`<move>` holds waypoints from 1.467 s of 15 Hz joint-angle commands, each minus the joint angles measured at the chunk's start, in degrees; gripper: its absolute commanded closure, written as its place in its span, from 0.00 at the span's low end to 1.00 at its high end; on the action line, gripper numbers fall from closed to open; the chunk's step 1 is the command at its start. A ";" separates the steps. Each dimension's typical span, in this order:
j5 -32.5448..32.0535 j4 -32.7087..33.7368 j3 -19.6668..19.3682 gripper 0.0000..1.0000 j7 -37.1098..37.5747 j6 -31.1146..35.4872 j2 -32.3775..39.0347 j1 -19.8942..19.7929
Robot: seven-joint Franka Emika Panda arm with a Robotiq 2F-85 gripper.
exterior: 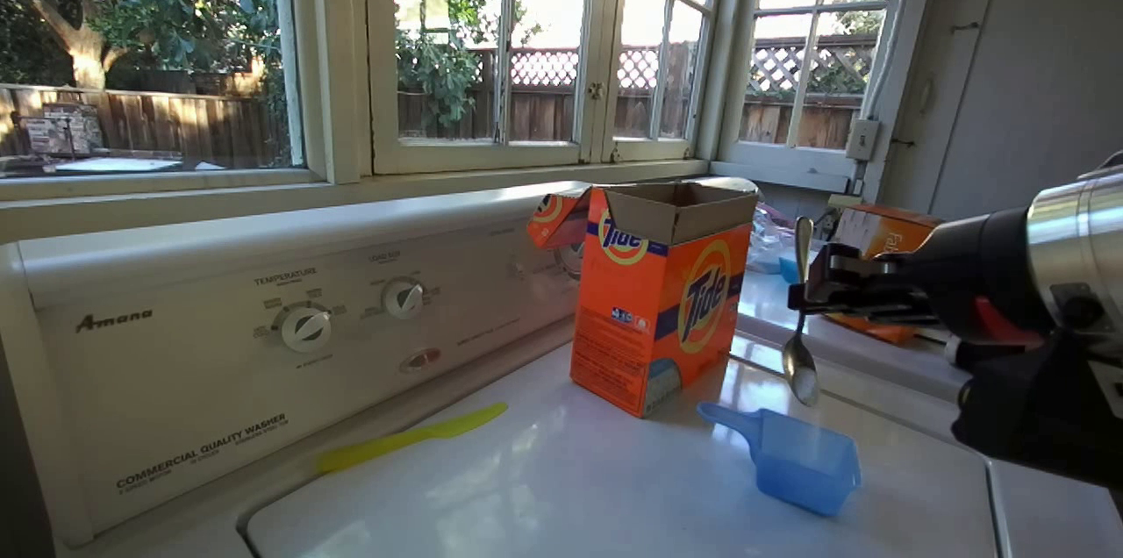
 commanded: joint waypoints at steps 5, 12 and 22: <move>-1.97 0.13 0.39 0.98 2.35 -2.39 0.70 0.40; -1.99 0.02 0.44 0.98 2.09 -3.37 0.52 0.47; -2.13 0.01 0.85 0.98 2.00 -5.14 0.41 0.73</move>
